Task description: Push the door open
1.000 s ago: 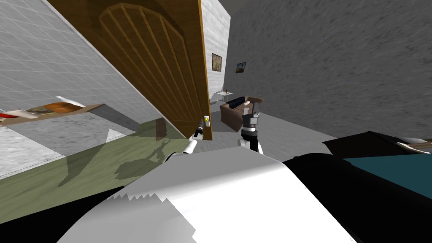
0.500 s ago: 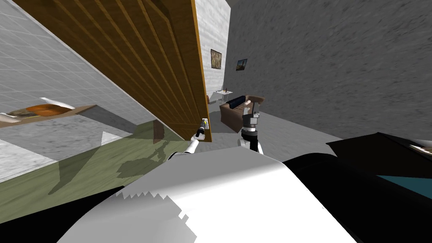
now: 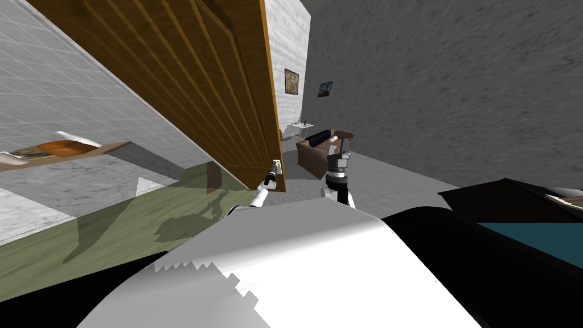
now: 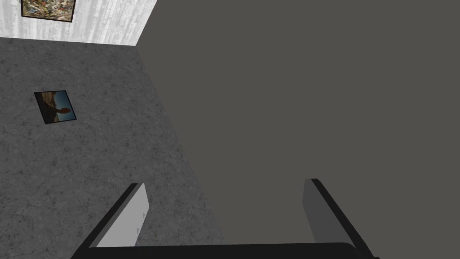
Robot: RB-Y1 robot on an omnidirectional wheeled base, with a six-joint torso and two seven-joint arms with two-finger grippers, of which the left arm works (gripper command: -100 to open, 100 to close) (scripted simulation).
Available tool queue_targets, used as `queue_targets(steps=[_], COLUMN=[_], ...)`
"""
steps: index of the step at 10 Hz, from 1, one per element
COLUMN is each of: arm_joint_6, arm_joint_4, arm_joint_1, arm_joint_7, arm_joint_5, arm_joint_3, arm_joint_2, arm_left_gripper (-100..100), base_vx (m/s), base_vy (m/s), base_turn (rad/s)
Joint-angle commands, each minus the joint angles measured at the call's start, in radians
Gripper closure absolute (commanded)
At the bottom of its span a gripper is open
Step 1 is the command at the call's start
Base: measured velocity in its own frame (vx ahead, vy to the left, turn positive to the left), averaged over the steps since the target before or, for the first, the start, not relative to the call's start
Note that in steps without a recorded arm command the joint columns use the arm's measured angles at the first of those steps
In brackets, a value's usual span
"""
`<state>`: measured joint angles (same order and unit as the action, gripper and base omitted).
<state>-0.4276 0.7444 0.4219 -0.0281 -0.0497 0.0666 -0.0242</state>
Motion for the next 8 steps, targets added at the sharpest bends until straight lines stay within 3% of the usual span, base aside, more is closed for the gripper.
queue_targets(steps=[1,3,5,6,8], arm_joint_6=[0.0,0.0,0.0,0.001,0.001], arm_joint_4=[0.0,0.001,0.001,0.001,0.002], arm_joint_1=[0.0,0.0,0.0,0.001,0.001], arm_joint_7=[-0.004,-0.008,-0.008,-0.013,-0.018], arm_joint_5=[-0.005,-0.009,-0.009,-0.014,-0.02], arm_joint_3=[-0.016,-0.03,-0.03,-0.046,-0.064], arm_joint_2=[0.027,0.043,0.043,0.056,0.061], arm_left_gripper=[100,100,100,100,100], base_vx=[0.086,0.142,0.073,0.11,0.164], base_vy=[-0.084,-0.137,-0.063,-0.061,-0.153], base_turn=[0.03,0.061,0.018,0.011,0.072])
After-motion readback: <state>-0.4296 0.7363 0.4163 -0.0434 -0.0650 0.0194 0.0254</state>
